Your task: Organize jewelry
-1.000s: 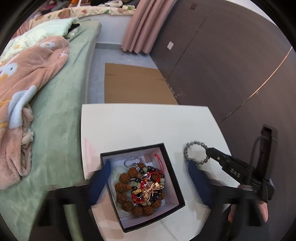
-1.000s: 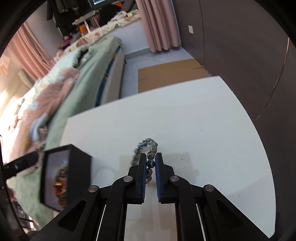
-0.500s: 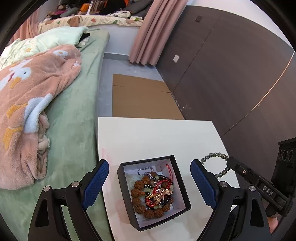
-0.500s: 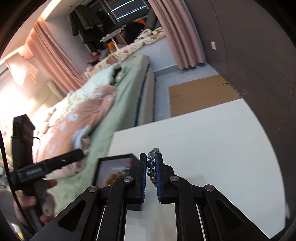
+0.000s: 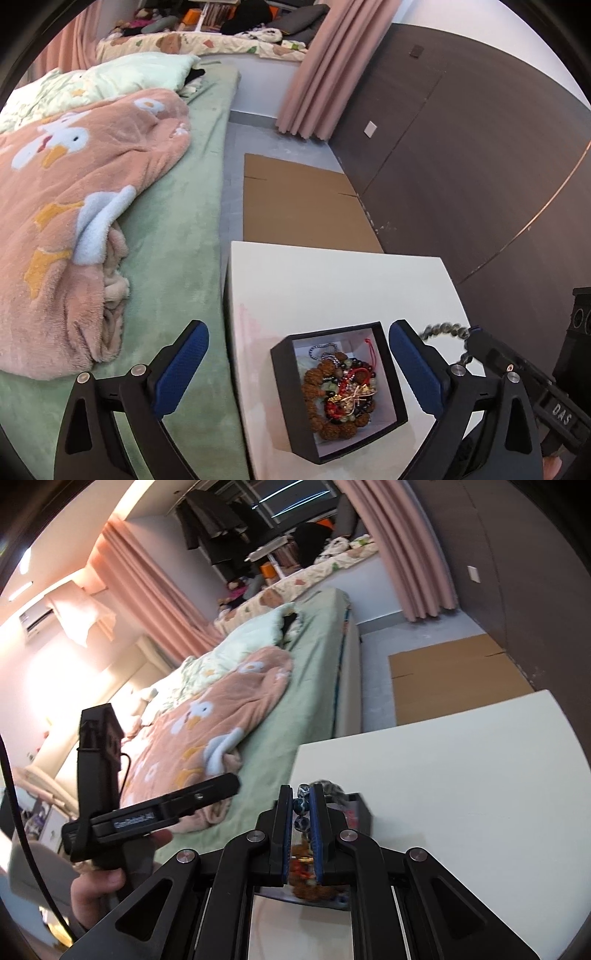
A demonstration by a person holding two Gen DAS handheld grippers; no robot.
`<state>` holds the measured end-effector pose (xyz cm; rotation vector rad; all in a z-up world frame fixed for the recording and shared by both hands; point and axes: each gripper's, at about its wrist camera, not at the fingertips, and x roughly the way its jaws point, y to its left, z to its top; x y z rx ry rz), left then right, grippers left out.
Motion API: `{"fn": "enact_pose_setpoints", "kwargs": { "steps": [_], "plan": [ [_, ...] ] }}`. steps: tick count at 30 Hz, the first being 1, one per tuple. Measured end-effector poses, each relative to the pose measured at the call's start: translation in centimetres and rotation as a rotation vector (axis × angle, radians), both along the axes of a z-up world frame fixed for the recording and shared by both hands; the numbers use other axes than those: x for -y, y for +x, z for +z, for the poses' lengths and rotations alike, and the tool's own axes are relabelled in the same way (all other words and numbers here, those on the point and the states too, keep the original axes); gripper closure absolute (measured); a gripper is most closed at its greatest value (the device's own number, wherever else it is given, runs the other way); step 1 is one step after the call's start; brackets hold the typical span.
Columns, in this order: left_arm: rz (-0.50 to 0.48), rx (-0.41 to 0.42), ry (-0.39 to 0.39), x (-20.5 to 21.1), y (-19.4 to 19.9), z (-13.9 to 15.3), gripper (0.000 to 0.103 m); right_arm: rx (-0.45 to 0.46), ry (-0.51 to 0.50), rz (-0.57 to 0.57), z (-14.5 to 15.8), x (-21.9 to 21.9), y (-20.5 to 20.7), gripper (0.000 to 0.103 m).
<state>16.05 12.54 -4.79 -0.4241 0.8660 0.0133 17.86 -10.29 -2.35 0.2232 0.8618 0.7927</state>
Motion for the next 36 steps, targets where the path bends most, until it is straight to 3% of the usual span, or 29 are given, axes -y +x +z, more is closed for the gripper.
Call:
{"fn": "enact_pose_setpoints", "kwargs": {
  "steps": [6, 8, 9, 10, 17, 20, 30, 33, 36],
  "plan": [
    [0.018, 0.008, 0.000, -0.9, -0.2, 0.1, 0.003, -0.035, 0.020, 0.047, -0.8, -2.4, -0.5, 0.092],
    [0.022, 0.005, -0.004, -1.0, -0.2, 0.1, 0.002, -0.089, -0.037, 0.041, -1.8, -2.8, 0.1, 0.075],
    [0.024, 0.003, -0.001, -1.0, -0.2, 0.1, 0.002, -0.109, -0.058, 0.029, -2.2, -2.7, 0.3, 0.052],
    [0.023, 0.004, 0.003, -1.0, -0.3, 0.1, 0.002, -0.119, -0.062, -0.004, -2.6, -1.9, 0.5, 0.038],
    [0.004, 0.027, 0.008, -0.1, -1.0, 1.8, 0.002, -0.157, 0.001, -0.067, -2.1, 2.3, 1.1, 0.035],
    [0.001, 0.033, 0.012, 0.6, -1.4, 2.5, 0.002, -0.160, 0.020, -0.095, -1.3, 4.2, 0.8, 0.029],
    [-0.022, 0.072, 0.054, 3.3, -3.6, 5.0, 0.002, -0.102, -0.024, -0.161, 2.9, 9.2, -2.1, 0.026],
    [-0.032, 0.101, 0.054, 4.3, -5.0, 5.7, 0.002, -0.060, -0.049, -0.200, 4.5, 10.7, -3.2, 0.015],
    [-0.023, 0.120, 0.064, 5.3, -6.4, 6.3, 0.002, -0.045, -0.083, -0.212, 5.6, 11.6, -3.9, 0.014]
  ]
}}
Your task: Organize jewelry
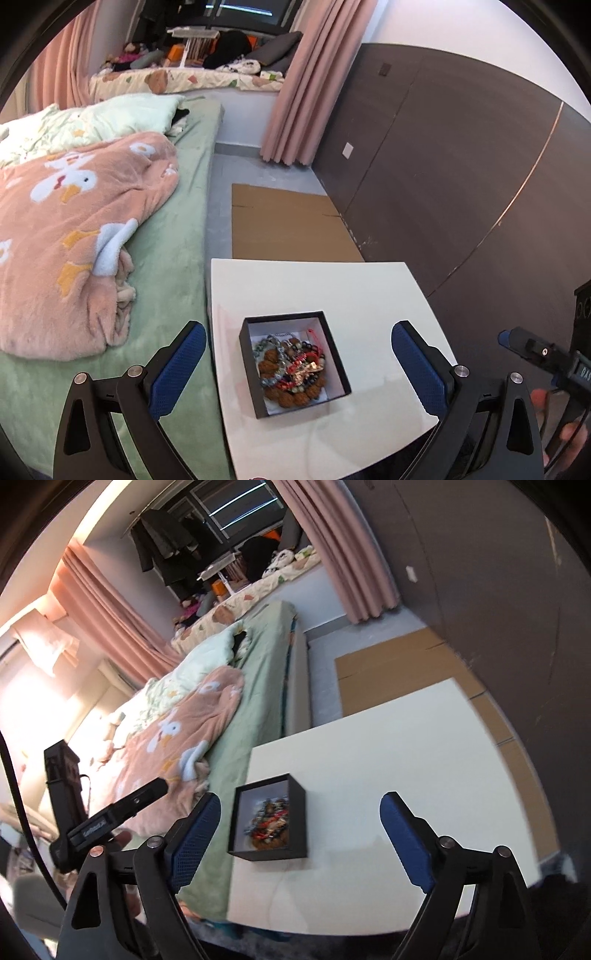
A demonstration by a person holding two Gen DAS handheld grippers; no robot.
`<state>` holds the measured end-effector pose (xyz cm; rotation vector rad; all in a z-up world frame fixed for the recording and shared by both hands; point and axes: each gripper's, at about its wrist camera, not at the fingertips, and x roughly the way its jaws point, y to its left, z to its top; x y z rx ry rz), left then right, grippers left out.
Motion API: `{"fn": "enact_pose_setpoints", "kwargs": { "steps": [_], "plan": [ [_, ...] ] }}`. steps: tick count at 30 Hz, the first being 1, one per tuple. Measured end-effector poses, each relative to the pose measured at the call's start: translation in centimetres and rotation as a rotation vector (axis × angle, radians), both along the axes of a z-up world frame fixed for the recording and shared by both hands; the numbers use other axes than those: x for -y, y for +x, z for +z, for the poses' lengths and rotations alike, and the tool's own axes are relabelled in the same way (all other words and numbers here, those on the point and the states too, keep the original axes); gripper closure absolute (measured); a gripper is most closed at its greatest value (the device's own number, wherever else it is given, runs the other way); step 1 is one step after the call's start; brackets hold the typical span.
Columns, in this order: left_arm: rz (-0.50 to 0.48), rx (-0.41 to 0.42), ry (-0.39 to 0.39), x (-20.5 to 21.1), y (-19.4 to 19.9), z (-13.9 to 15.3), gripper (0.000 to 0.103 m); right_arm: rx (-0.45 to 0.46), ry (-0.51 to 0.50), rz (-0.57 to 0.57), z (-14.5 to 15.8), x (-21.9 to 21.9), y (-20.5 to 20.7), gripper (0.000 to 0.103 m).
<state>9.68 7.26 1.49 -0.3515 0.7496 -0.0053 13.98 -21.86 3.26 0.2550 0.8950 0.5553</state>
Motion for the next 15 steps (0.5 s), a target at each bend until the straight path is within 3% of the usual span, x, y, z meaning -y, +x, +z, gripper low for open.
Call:
{"fn": "enact_pose_setpoints", "kwargs": {
  "steps": [7, 11, 15],
  "plan": [
    [-0.031, 0.027, 0.034, 2.6, -2.6, 1.0, 0.002, -0.011, -0.102, -0.005, 0.8, 1.6, -2.5, 0.010],
    [-0.063, 0.041, 0.091, 4.1, -4.0, 1.1, 0.002, 0.007, -0.109, -0.020, 1.1, 3.3, -3.9, 0.000],
    [-0.090, 0.052, 0.124, 4.9, -5.4, 1.1, 0.002, 0.021, -0.126, -0.027, 1.0, 4.4, -4.8, 0.000]
  ]
}}
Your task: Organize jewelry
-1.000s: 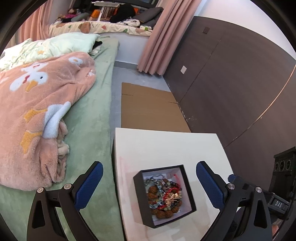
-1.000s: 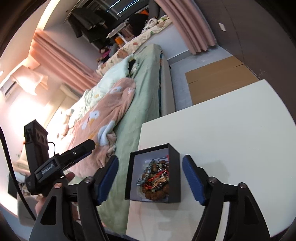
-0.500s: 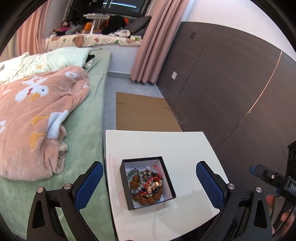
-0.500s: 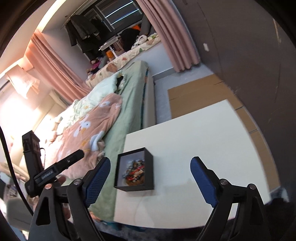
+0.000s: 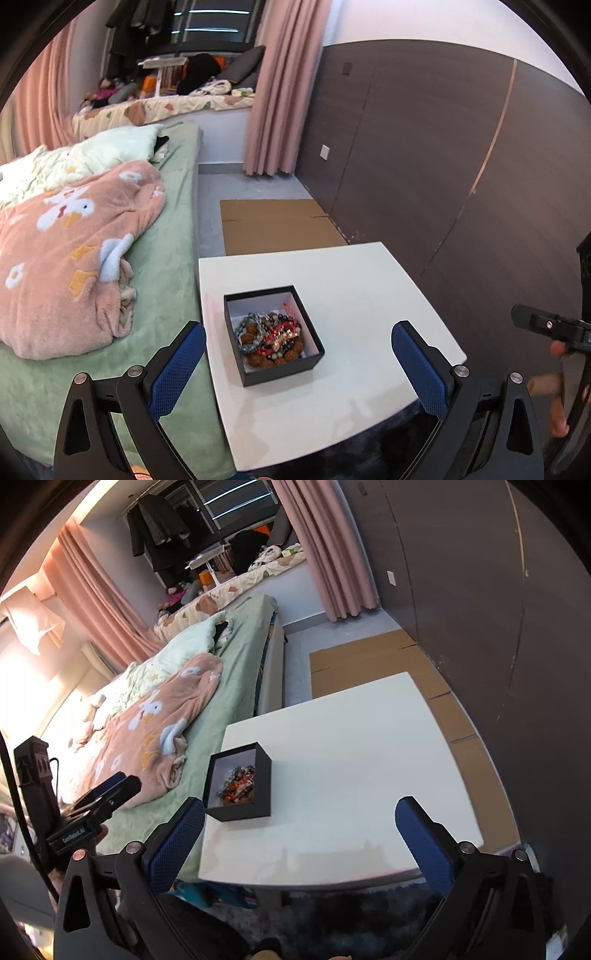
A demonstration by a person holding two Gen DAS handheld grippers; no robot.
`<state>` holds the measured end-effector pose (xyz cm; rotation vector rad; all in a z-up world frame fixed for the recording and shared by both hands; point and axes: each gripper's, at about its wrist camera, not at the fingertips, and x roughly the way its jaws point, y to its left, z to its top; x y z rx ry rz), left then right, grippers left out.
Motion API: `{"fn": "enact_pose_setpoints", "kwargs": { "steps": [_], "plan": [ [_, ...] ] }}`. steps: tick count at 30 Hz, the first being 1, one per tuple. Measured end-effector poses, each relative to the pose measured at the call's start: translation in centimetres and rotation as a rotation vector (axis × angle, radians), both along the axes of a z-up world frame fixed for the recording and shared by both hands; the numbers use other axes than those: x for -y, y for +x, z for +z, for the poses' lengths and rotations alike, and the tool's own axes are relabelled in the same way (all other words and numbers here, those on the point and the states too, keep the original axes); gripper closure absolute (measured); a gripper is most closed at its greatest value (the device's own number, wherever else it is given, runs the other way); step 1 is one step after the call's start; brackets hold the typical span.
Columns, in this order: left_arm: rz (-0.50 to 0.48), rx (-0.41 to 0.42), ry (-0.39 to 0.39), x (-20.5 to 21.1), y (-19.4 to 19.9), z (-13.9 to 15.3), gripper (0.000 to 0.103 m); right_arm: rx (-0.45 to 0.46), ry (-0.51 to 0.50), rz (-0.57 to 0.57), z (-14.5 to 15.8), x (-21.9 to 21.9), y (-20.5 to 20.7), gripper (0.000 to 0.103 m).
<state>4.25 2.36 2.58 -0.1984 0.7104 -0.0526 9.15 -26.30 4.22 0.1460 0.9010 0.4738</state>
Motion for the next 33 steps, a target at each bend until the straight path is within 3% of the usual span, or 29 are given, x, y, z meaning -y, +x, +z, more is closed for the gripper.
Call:
{"fn": "enact_pose_setpoints", "kwargs": {
  "steps": [15, 26, 33],
  "plan": [
    [-0.011, 0.069, 0.111, 2.0, -3.8, -2.2, 0.002, 0.115, -0.081, 0.055, -2.6, -1.1, -3.8, 0.000],
    [-0.010, 0.062, 0.132, 2.5, -3.8, -3.1, 0.003, 0.124, -0.095, 0.050, -3.7, -1.2, -4.3, 0.000],
    [-0.004, 0.077, 0.133, 2.7, -3.8, -3.1, 0.003, 0.147, -0.176, 0.038, -3.9, -2.1, -4.5, 0.000]
  ]
}}
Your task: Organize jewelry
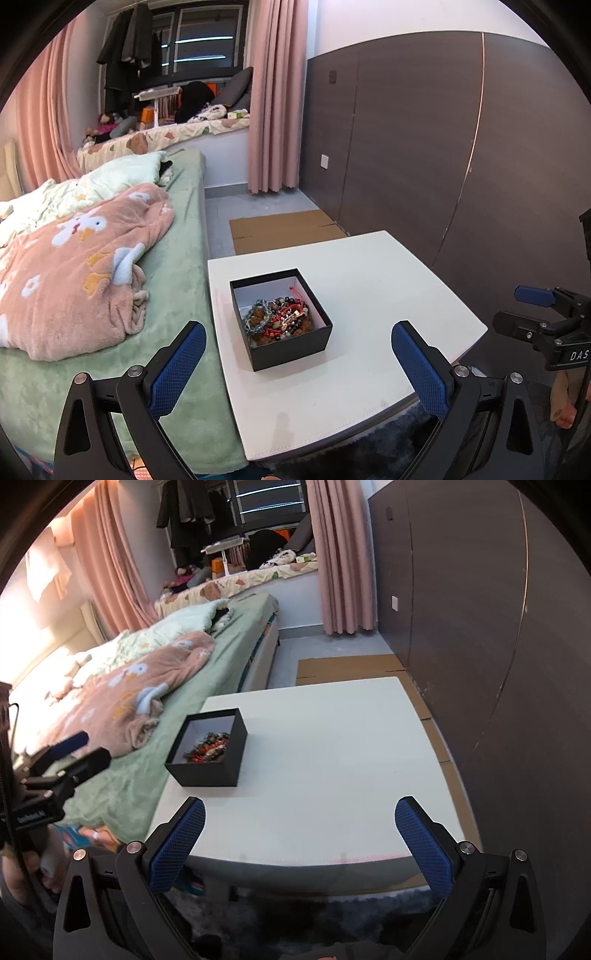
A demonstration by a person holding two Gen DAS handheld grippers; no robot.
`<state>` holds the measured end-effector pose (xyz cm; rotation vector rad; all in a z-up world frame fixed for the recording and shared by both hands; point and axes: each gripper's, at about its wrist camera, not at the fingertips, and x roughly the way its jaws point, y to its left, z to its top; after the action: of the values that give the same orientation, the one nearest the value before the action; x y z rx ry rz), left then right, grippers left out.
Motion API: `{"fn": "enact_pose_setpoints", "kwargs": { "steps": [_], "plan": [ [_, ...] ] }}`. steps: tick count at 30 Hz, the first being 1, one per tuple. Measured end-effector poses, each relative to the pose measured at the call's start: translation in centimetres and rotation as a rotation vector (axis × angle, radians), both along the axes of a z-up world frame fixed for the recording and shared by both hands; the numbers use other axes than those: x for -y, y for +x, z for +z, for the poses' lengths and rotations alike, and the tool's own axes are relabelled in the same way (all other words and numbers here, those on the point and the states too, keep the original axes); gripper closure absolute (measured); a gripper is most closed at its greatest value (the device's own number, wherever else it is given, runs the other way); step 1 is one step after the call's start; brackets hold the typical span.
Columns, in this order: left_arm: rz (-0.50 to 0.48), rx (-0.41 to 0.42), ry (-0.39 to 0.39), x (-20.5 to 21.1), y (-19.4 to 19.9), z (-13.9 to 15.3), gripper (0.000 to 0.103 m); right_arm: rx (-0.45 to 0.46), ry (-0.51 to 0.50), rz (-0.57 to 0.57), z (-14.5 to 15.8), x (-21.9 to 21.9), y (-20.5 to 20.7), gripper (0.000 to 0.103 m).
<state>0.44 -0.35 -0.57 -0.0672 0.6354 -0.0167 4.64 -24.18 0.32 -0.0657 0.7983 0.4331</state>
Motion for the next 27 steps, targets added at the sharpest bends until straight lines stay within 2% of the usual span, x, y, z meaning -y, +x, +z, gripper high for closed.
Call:
{"fn": "enact_pose_setpoints", "kwargs": {
  "steps": [12, 27],
  "plan": [
    [-0.002, 0.001, -0.020, -0.1, -0.1, 0.0, 0.003, 0.016, 0.080, -0.008, 0.6, 1.9, -0.3, 0.000],
    [-0.023, -0.041, -0.039, 0.3, 0.9, -0.6, 0.002, 0.002, 0.087, -0.027, 0.8, 2.6, -0.4, 0.000]
  ]
}}
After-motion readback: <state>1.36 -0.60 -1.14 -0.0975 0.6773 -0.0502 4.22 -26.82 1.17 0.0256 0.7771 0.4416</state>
